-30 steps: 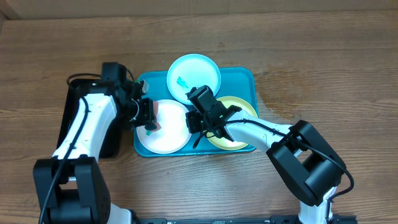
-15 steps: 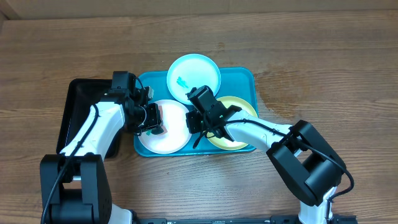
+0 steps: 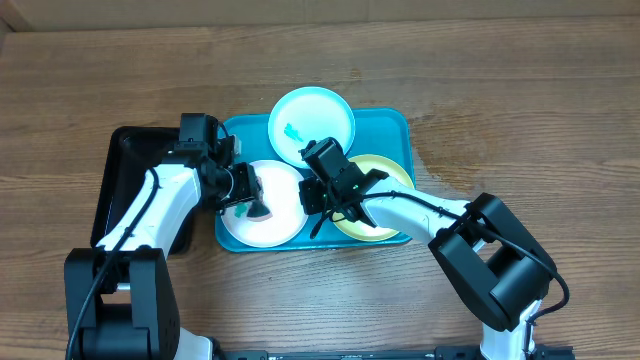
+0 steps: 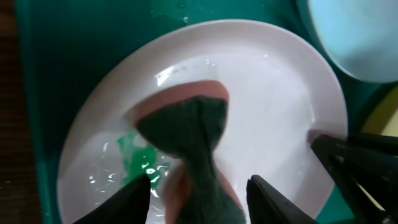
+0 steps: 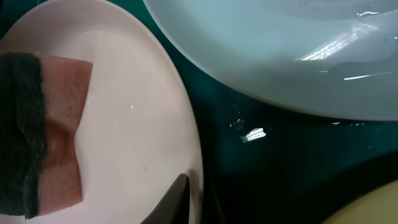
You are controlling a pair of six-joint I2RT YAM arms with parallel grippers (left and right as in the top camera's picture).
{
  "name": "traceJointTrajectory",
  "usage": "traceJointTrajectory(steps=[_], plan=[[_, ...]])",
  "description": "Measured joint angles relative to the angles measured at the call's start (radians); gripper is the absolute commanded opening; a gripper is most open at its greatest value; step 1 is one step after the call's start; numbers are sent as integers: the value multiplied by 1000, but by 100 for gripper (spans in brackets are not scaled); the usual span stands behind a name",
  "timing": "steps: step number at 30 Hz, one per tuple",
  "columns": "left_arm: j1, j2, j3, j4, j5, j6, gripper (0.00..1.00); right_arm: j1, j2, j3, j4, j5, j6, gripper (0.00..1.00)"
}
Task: Clean dirty plates on tray and stack at the side
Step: 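Scrub the white plate's green stain with the sponge in the left gripper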
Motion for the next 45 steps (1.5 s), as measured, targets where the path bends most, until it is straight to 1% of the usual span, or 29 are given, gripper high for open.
traceJointTrajectory(steps=[4,14,19,20,24,26,27,28,30,31,34,40,41,42,43,44,45], plan=[[0,0,0,18,-39,-21,46,0,0,0,0,0,0,13],[-42,0,-13,42,-53,-114,44,0,0,0,1,0,0,13],[-72,2,-14,66,-50,-134,38,0,0,0,0,0,0,13],[-73,4,-14,68,-55,-135,38,0,0,0,0,0,0,13],[-78,37,-14,57,-101,-142,44,0,0,0,0,0,0,13],[-78,55,-14,47,-123,-150,43,0,0,0,-1,0,0,13],[-77,63,-14,46,-130,-153,38,0,0,1,-1,0,0,13],[-77,73,-15,47,-136,-159,28,0,0,1,-1,0,0,13],[-77,85,-15,49,-140,-165,13,0,0,1,-2,0,0,13],[-78,87,-16,51,-140,-166,11,0,0,1,-1,0,0,13],[-78,87,-15,43,-143,-164,12,0,0,1,-1,0,0,13],[-78,88,31,-35,-155,-166,27,0,0,1,-1,0,0,14],[-78,88,45,-43,-155,-170,27,0,0,1,-1,0,0,14],[-78,88,58,-45,-154,-171,18,0,0,1,-1,0,0,14],[-78,88,69,-45,-153,-177,7,0,0,1,-1,0,0,14],[-78,88,77,-45,-150,-180,4,0,0,1,-1,0,0,14],[-78,88,82,-44,-143,-176,4,0,0,1,-1,0,0,14]])
